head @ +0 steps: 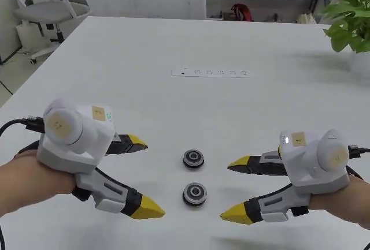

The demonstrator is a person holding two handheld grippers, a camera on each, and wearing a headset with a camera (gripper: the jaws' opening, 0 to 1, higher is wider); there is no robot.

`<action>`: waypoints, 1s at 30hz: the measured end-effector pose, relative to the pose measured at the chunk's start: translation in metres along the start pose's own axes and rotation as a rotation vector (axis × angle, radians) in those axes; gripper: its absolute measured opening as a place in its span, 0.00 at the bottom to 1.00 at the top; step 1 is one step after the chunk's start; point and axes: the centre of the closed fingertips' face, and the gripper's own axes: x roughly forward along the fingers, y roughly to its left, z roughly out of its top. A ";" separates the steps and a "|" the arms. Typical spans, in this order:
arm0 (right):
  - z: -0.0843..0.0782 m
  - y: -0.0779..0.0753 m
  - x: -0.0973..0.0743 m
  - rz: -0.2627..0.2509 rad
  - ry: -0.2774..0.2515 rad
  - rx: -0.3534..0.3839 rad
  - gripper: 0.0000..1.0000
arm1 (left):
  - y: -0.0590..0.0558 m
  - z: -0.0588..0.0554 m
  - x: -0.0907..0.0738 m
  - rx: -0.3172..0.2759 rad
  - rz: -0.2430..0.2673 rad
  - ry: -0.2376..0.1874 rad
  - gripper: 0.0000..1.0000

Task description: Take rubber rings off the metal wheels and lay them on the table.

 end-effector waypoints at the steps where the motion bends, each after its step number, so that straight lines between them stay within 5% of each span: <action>1: 0.000 0.000 0.000 0.001 -0.001 0.001 0.57 | -0.001 0.000 0.001 0.000 -0.004 0.003 0.84; 30: -0.005 0.003 0.019 0.071 0.009 0.006 0.36 | -0.004 -0.005 0.020 -0.010 -0.056 0.017 0.66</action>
